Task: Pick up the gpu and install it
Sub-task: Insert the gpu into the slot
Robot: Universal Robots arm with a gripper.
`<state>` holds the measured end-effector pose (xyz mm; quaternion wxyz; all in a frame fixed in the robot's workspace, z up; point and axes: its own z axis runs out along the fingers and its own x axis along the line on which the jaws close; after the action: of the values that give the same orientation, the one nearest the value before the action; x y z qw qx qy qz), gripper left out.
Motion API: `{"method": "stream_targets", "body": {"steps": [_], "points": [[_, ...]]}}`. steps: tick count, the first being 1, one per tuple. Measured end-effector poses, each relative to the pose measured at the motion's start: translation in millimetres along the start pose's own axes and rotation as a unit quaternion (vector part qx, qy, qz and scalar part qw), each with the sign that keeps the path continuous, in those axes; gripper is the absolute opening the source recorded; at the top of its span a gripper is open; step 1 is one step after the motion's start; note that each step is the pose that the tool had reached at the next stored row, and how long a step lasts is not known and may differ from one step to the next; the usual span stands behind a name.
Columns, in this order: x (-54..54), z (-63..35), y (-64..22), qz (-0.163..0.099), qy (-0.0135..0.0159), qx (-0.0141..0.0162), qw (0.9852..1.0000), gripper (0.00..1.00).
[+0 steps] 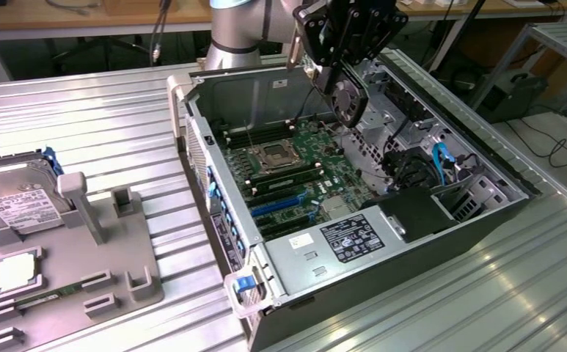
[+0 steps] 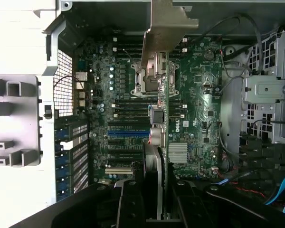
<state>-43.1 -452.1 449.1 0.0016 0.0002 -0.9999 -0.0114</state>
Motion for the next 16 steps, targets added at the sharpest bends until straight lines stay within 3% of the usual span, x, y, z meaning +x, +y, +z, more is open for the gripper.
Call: {"method": "stream_targets", "body": {"steps": [12, 16], "points": [[0.0, 0.0, 0.0, -0.003, 0.0000, 0.0000, 1.0000, 0.28], [0.0, 0.0, 0.0, -0.019, 0.0004, 0.0000, 0.9998, 0.28]]}}
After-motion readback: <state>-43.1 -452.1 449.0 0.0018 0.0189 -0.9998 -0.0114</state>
